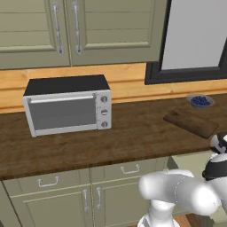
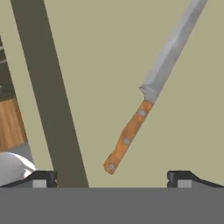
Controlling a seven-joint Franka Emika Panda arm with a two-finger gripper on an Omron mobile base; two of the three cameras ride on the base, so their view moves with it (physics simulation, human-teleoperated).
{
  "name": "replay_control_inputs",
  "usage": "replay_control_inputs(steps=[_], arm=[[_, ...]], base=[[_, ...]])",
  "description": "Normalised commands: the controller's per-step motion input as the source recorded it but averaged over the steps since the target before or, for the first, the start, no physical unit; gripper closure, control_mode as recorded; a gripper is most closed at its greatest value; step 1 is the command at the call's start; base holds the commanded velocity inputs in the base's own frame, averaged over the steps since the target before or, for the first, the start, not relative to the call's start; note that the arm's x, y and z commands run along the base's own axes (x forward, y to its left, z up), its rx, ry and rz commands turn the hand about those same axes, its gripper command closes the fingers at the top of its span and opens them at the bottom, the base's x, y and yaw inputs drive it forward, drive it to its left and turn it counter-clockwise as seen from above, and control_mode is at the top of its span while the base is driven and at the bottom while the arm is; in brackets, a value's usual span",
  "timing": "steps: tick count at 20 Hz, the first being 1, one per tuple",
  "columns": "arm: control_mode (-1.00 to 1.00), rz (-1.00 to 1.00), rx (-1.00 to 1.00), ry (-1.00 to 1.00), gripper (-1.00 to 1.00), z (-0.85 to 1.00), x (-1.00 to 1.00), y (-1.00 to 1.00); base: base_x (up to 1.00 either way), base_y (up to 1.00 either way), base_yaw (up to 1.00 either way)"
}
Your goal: Pick up the knife from the drawer and place it on the cutting board. Then place the meat from the plate to the cutting board.
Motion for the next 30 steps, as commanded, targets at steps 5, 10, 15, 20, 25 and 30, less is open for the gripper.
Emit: replay_control_inputs(steps=[5,10,15,20,25,30], arm=[[-1.0,-0.08,-0.04,0.03,-1.0,-0.44,-0.22,-0.01],[-1.0,-0.08,0.0,0.01,-1.0,-0.21,-0.2,-0.01],[-1.0,-0.01,-0.01,0.0,-1.0,-0.17,0.0,0.0],[-1.0,0.0,-0.01,0.0,-1.0,-0.19,0.0,0.0],[-1.0,0.0,0.0,0.0,-1.0,-0.11,0.0,0.0],[-1.0,0.0,0.0,0.0,-1.0,-0.04,0.0,0.0]], base=[[0.0,0.0,0.0],[0.0,0.0,0.0],[0.0,0.0,0.0],[0.0,0.0,0.0],[0.0,0.0,0.0],[0.0,0.0,0.0]])
